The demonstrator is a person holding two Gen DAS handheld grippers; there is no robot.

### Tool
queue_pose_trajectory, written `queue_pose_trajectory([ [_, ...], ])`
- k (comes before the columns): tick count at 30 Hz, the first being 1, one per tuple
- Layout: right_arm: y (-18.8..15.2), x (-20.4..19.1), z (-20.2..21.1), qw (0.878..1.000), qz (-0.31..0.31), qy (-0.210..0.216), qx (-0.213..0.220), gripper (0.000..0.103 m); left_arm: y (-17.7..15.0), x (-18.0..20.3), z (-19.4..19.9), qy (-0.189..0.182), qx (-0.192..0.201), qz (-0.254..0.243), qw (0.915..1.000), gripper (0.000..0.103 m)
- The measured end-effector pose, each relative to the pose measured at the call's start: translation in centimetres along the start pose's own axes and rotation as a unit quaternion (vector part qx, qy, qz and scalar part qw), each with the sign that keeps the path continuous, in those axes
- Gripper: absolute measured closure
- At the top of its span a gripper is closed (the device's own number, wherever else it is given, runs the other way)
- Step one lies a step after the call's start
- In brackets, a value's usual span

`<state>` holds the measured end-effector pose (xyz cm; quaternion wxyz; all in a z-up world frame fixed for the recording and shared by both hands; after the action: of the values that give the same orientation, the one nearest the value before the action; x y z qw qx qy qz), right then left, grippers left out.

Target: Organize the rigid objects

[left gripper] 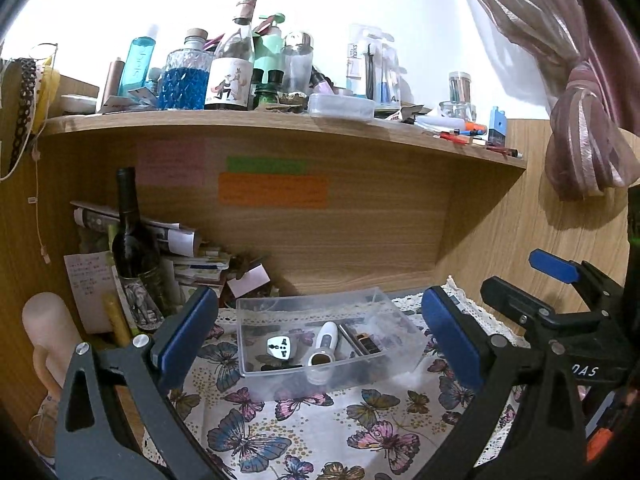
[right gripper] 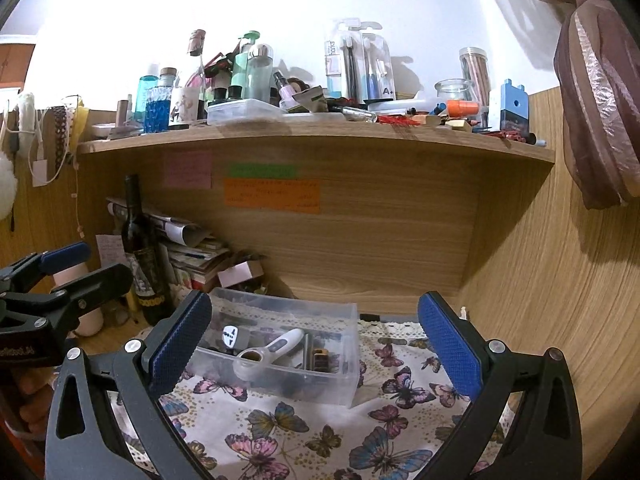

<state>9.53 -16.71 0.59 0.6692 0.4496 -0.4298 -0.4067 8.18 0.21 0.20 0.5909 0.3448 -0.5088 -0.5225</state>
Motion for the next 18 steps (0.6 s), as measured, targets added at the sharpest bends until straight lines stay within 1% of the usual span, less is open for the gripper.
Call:
queue_pose_trajectory([
  [18, 0.05, -0.02, 0.13, 1.0, -0.005, 0.0, 0.003, 0.0, -0.02, 0.29, -0.12, -0.001, 0.0, 0.0, 1.0, 0.0],
])
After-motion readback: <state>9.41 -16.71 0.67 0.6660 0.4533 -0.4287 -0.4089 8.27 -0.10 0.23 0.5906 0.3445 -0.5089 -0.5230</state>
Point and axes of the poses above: each gripper's, at about its wrist camera, not at the fingertips, and z roughly against the way its jaws point, x to its right, y to its top, the point moved 3 cm from there along -z, roughly the way its jaws point, and after that the axes turned 9 degrees about z, right-handed, at the moved point
